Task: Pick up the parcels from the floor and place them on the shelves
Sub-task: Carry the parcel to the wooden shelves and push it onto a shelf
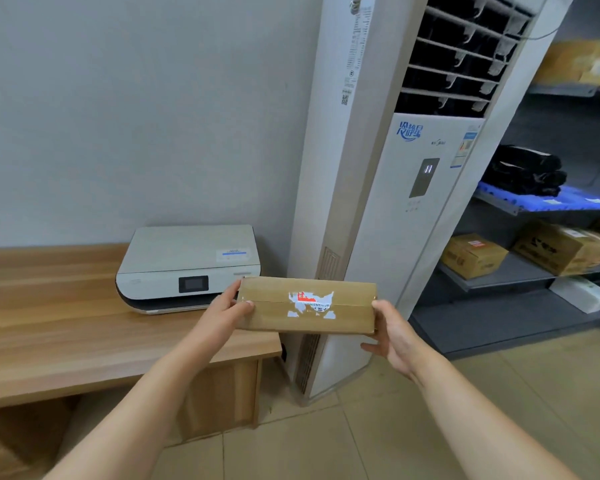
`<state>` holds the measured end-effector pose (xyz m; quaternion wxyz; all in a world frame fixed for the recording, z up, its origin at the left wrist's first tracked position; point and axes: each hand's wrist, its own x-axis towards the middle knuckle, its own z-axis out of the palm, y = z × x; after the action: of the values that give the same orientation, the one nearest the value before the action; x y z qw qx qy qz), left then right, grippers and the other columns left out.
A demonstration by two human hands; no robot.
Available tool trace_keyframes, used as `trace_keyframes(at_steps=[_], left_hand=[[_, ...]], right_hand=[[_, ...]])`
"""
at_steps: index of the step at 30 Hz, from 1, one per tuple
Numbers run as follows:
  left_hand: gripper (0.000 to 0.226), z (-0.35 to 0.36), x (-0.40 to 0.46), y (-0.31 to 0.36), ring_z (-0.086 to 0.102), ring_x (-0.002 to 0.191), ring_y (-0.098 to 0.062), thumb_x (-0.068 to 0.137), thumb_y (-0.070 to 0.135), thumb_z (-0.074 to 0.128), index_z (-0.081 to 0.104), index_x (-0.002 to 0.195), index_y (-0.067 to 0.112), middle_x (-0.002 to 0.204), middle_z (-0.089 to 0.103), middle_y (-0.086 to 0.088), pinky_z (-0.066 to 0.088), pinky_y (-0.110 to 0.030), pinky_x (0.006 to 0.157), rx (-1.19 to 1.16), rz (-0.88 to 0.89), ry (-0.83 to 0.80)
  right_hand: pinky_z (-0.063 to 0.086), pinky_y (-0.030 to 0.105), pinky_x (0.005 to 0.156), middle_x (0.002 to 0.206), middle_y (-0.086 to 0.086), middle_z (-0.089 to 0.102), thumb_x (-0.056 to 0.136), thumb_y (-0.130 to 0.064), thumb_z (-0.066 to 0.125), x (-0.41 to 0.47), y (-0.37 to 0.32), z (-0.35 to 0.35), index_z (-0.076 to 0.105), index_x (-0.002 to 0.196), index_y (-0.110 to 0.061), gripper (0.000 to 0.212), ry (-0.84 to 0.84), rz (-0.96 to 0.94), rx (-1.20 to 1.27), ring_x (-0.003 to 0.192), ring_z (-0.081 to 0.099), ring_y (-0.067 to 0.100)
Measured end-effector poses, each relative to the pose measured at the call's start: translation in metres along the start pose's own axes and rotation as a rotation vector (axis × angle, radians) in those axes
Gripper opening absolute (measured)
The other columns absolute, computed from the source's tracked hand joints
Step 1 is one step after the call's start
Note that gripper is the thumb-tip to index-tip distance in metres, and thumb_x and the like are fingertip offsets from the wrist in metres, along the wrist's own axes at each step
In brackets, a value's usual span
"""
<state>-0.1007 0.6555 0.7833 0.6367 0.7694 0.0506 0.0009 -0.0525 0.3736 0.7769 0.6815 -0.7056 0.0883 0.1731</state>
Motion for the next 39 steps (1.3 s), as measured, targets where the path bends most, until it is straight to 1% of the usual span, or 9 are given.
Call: trace_keyframes(at_steps=[4,7,12,14,17,20,27,34,39], left_hand=[[0.057,-0.005,-0.004,0.009,0.052,0.107,-0.018,0.085,0.016,0.054,0.035,0.131,0.043,0.114,0.055,0.001,0.041,-0.033,0.090,-0.036,-0.005,-0.012],[0.055,-0.007,-0.007,0.014,0.053,0.103,-0.012,0.085,-0.002,0.052,0.041,0.125,0.035,0.112,0.052,0.005,0.047,-0.029,0.081,-0.035,0.023,-0.015],[0.030,-0.002,-0.008,0.019,0.052,0.101,-0.005,0.089,0.016,0.056,0.046,0.116,0.026,0.110,0.047,0.016,0.044,-0.022,0.078,-0.054,0.081,0.082],[0.018,0.000,-0.006,0.018,0.052,0.102,-0.010,0.092,0.027,0.051,0.049,0.109,0.027,0.109,0.049,0.013,0.043,-0.030,0.087,-0.037,0.079,0.134],[0.016,0.003,-0.005,0.015,0.051,0.099,-0.014,0.093,0.028,0.048,0.047,0.108,0.020,0.107,0.053,0.004,0.043,-0.030,0.082,-0.011,0.087,0.196],[0.031,0.006,-0.005,0.014,0.051,0.106,-0.013,0.089,0.013,0.056,0.041,0.116,0.018,0.118,0.051,0.000,0.046,-0.029,0.084,-0.062,0.098,0.198],[0.064,0.009,-0.004,0.013,0.041,0.122,-0.017,0.079,-0.001,0.062,0.034,0.122,0.038,0.131,0.041,0.001,0.043,-0.042,0.099,0.016,0.149,0.192],[0.073,0.017,-0.011,0.013,0.039,0.121,-0.014,0.078,-0.001,0.063,0.031,0.137,0.028,0.136,0.035,0.001,0.042,-0.035,0.099,0.090,0.169,0.262],[0.072,0.025,-0.022,0.015,0.039,0.116,-0.011,0.078,-0.003,0.063,0.033,0.137,0.025,0.134,0.036,-0.001,0.042,-0.030,0.095,0.118,0.175,0.321]], right_hand=[[0.040,0.042,0.092,0.101,0.008,0.056,0.089,-0.030,0.042,0.006,-0.010,-0.013,0.054,0.114,-0.013,0.032,-0.061,-0.010,-0.026,0.097,0.053,0.020],[0.043,0.044,0.093,0.110,0.003,0.060,0.075,-0.043,0.057,0.007,-0.018,-0.020,0.054,0.118,-0.018,0.050,-0.104,0.017,-0.089,0.105,0.055,0.020],[0.049,0.044,0.090,0.126,0.011,0.057,0.082,-0.069,0.041,0.009,-0.025,-0.019,0.043,0.126,-0.027,0.061,-0.127,0.089,-0.114,0.113,0.057,0.026],[0.051,0.045,0.090,0.125,0.013,0.058,0.087,-0.059,0.042,0.009,-0.026,-0.017,0.045,0.127,-0.024,0.053,-0.145,0.095,-0.086,0.111,0.059,0.028],[0.049,0.049,0.095,0.125,0.014,0.056,0.090,-0.030,0.050,0.007,-0.023,-0.017,0.047,0.122,-0.018,0.034,-0.188,0.046,-0.071,0.110,0.059,0.033],[0.046,0.051,0.097,0.122,0.015,0.056,0.079,-0.015,0.061,0.006,-0.020,-0.017,0.044,0.125,-0.020,0.050,-0.214,-0.007,-0.038,0.108,0.058,0.033],[0.050,0.042,0.090,0.119,0.016,0.054,0.057,-0.008,0.062,0.000,-0.028,-0.013,0.037,0.128,-0.021,0.076,-0.149,-0.139,-0.051,0.104,0.055,0.030],[0.051,0.027,0.073,0.121,0.012,0.055,0.076,0.012,0.050,-0.006,-0.032,-0.014,0.037,0.128,-0.017,0.061,-0.154,-0.225,-0.093,0.100,0.056,0.022],[0.047,0.032,0.091,0.124,0.003,0.054,0.075,0.003,0.056,-0.007,-0.030,-0.012,0.031,0.137,-0.019,0.070,-0.137,-0.291,-0.217,0.112,0.053,0.018]])
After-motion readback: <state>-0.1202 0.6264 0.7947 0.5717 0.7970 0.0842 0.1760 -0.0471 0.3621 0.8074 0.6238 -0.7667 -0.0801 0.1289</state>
